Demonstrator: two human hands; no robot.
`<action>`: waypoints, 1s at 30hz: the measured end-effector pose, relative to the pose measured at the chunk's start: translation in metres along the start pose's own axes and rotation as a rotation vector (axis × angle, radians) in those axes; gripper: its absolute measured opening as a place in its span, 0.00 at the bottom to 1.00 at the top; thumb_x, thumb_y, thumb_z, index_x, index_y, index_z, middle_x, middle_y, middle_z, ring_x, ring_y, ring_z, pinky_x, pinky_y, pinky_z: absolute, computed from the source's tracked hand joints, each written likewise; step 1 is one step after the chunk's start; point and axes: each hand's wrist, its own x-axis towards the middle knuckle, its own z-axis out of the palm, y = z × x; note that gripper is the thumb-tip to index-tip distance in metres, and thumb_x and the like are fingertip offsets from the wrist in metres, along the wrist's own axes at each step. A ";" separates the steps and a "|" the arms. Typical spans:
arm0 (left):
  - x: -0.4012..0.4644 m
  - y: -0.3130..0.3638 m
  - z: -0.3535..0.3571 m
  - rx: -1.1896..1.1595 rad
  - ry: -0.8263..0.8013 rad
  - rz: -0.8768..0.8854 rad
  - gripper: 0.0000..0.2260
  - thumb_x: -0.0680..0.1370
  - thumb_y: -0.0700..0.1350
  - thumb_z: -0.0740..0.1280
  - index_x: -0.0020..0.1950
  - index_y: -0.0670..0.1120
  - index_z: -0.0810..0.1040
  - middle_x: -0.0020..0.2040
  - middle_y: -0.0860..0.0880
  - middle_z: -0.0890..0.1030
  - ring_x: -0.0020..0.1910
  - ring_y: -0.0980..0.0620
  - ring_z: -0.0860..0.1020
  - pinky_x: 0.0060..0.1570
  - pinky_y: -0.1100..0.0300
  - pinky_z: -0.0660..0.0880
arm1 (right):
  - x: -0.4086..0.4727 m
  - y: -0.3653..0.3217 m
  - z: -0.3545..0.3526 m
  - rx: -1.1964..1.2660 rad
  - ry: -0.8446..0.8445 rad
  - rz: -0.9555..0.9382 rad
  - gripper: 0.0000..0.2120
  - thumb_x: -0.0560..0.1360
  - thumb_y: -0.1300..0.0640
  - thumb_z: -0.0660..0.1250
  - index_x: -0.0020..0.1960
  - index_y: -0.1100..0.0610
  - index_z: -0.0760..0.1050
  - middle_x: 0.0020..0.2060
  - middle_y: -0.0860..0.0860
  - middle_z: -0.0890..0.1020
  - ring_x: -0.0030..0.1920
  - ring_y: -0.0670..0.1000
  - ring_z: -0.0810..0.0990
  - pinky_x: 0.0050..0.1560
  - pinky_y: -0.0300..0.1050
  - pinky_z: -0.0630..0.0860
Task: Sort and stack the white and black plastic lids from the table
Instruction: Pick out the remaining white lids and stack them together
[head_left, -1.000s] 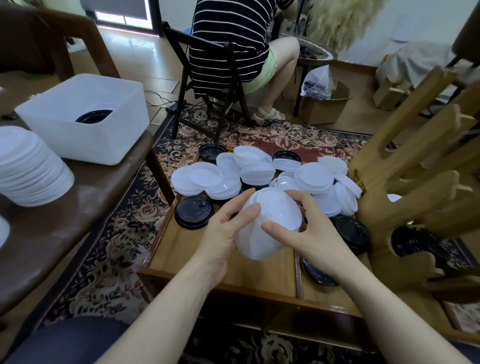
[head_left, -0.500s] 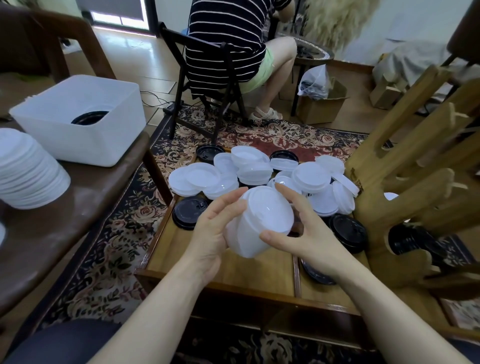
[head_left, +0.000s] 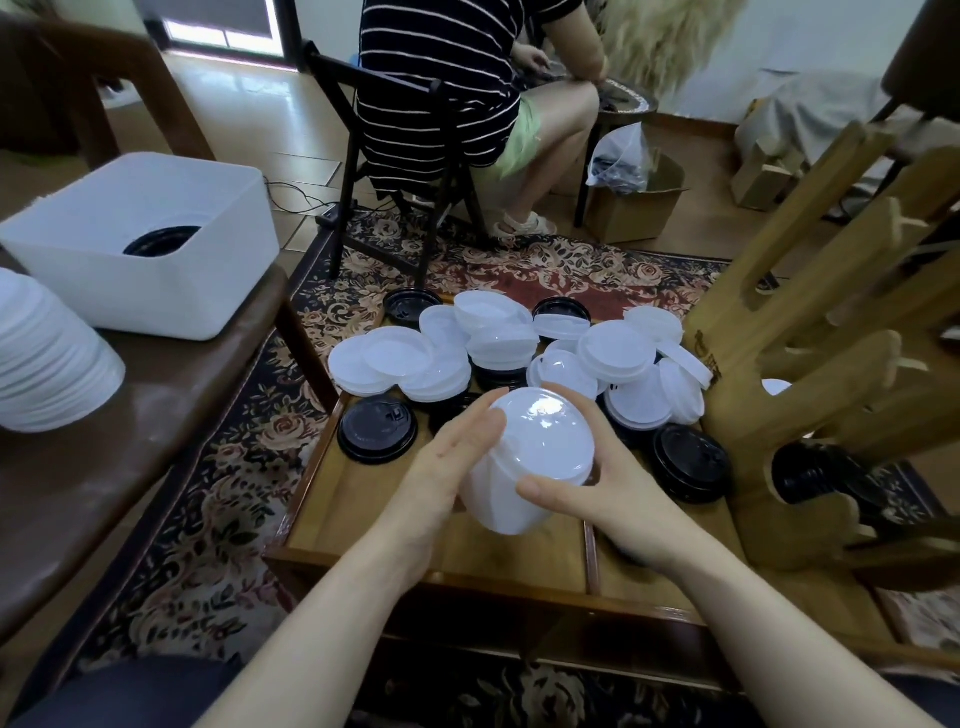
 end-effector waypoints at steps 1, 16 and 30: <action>0.000 -0.002 -0.001 0.017 -0.022 -0.011 0.23 0.71 0.62 0.71 0.66 0.63 0.76 0.57 0.63 0.83 0.53 0.65 0.81 0.50 0.61 0.76 | 0.000 0.000 -0.001 -0.012 0.003 0.002 0.38 0.64 0.50 0.78 0.68 0.37 0.64 0.58 0.32 0.77 0.61 0.35 0.75 0.55 0.30 0.74; 0.011 -0.010 -0.010 -0.130 0.088 -0.040 0.31 0.54 0.57 0.72 0.58 0.65 0.83 0.55 0.57 0.85 0.57 0.49 0.80 0.54 0.49 0.74 | 0.024 -0.003 -0.032 -0.071 0.090 -0.020 0.29 0.71 0.38 0.71 0.70 0.41 0.69 0.68 0.38 0.73 0.66 0.41 0.74 0.64 0.37 0.71; 0.020 -0.014 -0.009 -0.130 0.036 -0.146 0.33 0.52 0.56 0.73 0.58 0.64 0.83 0.55 0.58 0.85 0.57 0.56 0.80 0.48 0.57 0.71 | 0.128 0.051 -0.133 -0.822 0.235 0.112 0.45 0.70 0.45 0.76 0.78 0.52 0.57 0.76 0.53 0.62 0.78 0.55 0.54 0.74 0.59 0.56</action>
